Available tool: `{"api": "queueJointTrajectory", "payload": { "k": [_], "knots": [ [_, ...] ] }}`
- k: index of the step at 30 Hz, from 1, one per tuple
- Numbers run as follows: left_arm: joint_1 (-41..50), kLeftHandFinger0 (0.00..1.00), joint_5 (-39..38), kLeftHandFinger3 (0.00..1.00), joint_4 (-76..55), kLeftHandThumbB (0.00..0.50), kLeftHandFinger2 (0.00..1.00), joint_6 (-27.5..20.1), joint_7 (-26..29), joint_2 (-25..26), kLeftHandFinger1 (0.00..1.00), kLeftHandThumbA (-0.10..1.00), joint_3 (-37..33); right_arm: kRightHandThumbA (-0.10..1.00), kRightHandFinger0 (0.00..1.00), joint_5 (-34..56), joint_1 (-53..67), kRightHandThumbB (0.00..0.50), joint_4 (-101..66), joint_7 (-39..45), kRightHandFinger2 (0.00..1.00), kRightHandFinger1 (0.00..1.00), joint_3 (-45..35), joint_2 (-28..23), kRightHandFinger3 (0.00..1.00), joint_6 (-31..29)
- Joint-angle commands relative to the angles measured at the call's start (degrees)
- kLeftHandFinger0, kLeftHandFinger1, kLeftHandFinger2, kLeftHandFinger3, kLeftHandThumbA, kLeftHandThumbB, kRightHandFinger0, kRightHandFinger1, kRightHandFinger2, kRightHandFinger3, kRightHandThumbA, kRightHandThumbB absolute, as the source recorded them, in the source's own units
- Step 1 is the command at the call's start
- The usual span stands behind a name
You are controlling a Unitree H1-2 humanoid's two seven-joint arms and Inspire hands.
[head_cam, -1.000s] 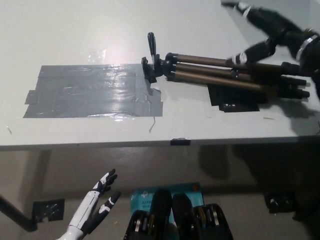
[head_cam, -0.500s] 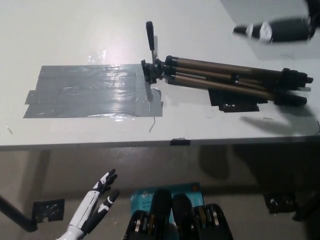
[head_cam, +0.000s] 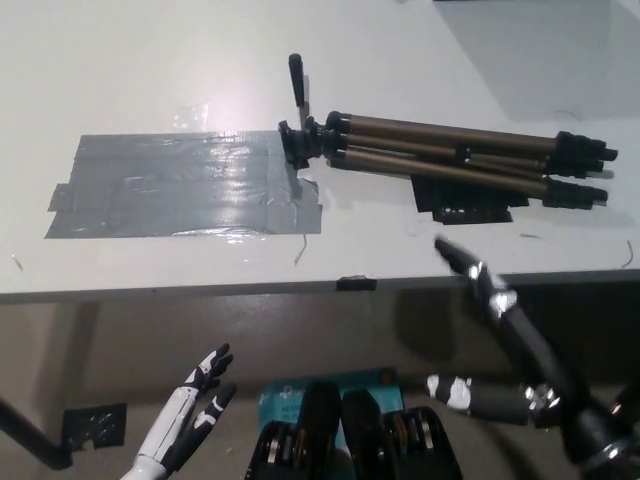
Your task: A person hands a tripod to the robot which it grabs with its right hand and places in the middle of the table in front of it
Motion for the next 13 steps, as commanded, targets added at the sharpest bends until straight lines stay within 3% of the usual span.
{"api": "queueJointTrajectory", "payload": {
  "k": [1,4,6,10,13],
  "knots": [
    [1.3,1.0,-0.1,1.0,-1.6,0.26,1.0,-1.4,0.0,0.3,1.0,0.94,-0.1,0.84,1.0,7.9,1.1,0.235,13.7,-9.0,1.0,1.0,-3.9,5.6,1.0,-10.9],
    [1.6,1.0,-0.1,1.0,-2.0,0.256,1.0,-1.7,-0.1,0.5,1.0,0.94,-0.1,0.93,1.0,9.8,2.7,0.227,19.0,-8.5,1.0,1.0,-4.0,7.6,1.0,-12.0],
    [1.3,1.0,0.2,1.0,-1.7,0.258,1.0,-1.8,0.0,0.4,1.0,0.95,-0.2,0.89,1.0,10.4,2.7,0.185,20.5,-7.9,1.0,1.0,-4.0,7.8,1.0,-12.9],
    [1.7,1.0,0.2,1.0,-2.2,0.251,1.0,-2.4,0.2,0.3,1.0,0.95,-0.2,0.86,1.0,11.2,3.1,0.177,21.7,-7.3,1.0,1.0,-3.6,7.7,1.0,-13.4],
    [2.0,1.0,0.0,1.0,-2.2,0.252,1.0,-2.2,0.0,0.3,1.0,0.95,-0.2,0.87,1.0,11.2,3.3,0.201,22.3,-7.5,1.0,1.0,-3.3,7.6,1.0,-13.7]
  ]
}}
